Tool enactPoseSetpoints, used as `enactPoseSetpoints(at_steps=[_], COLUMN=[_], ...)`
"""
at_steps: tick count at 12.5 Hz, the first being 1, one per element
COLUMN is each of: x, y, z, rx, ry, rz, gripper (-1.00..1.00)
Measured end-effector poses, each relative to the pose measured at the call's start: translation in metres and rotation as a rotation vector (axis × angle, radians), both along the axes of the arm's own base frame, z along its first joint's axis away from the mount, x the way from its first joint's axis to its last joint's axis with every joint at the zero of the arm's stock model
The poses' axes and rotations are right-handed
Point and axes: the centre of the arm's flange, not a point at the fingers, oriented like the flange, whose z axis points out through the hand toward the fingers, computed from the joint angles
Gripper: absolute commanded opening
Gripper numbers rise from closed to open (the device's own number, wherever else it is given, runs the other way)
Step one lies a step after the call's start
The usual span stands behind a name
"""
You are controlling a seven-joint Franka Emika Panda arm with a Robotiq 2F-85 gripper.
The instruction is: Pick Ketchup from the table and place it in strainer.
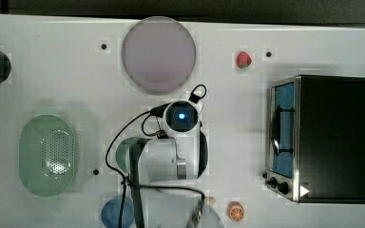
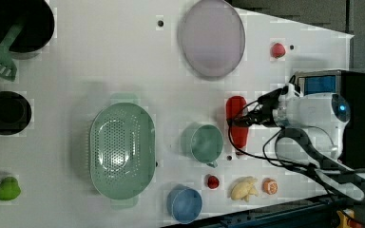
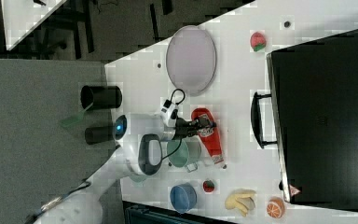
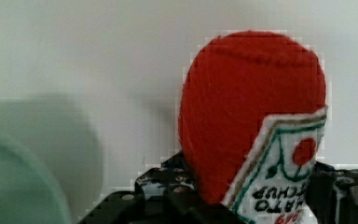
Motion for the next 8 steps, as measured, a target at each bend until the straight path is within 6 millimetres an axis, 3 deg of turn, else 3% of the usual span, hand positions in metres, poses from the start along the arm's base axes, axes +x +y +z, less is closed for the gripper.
enactPoseSetpoints(at_steps=[2,5,7,8], x=[-0.004,0.008,0.011,0.006], y=[-0.004,0.008,0.029,0.046], z=[0.057,0.172,0.241,0.265], rx=[-0.023,-0.056,-0.067,-0.056], ry=[0.036,-0.018,-0.106,-0.127], rz=[-0.004,0.007,-0.024,-0.048], gripper=[0.22,0.22,0.22,0.22])
